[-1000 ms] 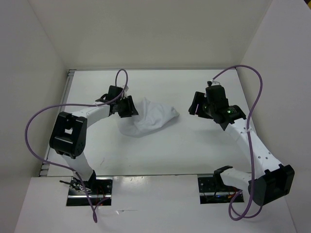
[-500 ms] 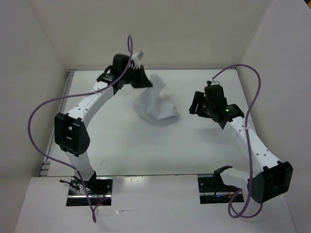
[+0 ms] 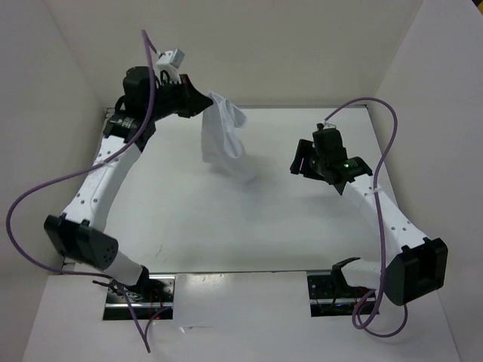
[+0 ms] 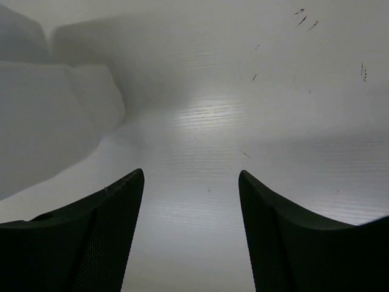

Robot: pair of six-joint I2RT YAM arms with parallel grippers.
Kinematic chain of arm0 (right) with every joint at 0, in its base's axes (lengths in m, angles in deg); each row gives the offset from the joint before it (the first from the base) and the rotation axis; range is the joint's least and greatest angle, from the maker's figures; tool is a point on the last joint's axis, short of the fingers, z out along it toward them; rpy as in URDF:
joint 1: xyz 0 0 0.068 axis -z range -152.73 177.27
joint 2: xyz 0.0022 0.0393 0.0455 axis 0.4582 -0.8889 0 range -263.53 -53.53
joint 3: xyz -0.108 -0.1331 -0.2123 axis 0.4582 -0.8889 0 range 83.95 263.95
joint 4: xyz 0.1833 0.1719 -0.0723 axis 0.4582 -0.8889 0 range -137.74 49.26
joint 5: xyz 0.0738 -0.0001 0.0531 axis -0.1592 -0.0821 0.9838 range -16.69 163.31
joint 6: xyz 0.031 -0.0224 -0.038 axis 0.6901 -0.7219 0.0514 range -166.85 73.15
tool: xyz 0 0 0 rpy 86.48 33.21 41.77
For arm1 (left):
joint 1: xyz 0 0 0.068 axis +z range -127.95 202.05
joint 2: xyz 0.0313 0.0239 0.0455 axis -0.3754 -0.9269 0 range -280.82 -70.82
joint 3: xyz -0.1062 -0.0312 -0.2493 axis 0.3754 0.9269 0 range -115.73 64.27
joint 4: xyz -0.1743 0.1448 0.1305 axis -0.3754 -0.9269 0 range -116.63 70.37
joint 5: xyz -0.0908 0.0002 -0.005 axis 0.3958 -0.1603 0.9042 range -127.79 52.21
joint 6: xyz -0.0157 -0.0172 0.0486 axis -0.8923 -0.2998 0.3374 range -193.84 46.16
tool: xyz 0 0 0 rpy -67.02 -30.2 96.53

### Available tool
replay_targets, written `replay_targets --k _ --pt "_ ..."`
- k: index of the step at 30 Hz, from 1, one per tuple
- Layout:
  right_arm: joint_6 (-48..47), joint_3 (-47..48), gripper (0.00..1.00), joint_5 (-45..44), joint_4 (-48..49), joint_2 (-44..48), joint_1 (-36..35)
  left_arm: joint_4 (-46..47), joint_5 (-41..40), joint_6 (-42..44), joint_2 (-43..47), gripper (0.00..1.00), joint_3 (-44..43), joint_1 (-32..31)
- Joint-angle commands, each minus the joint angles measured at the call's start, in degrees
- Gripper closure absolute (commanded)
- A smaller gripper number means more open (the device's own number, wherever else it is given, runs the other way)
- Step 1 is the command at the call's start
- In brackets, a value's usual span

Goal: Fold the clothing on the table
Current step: Move the skirt to the center of the board

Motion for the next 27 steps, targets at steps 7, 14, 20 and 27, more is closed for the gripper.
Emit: replay_targets --k 7,14,20,27 --pt "2.5 0.2 0.31 1.2 2.5 2.3 -0.3 -1.8 0.9 1.1 -13.9 0.97 2.1 5.6" --pt "3.6 -0.9 0.31 1.2 1.9 3.5 -0.3 -3.8 6.0 4.4 -12.5 0.92 -1.2 2.5" --pt "2.9 -0.3 0.31 7.1 3.2 1.1 -1.5 -4.9 -15.5 3.6 -16.5 0.61 -0.2 6.6" --pt "-2.5 7.3 0.37 3.7 3.7 -12.5 -13.7 -3.8 -17.5 3.0 -16.9 0.41 4.9 12.0"
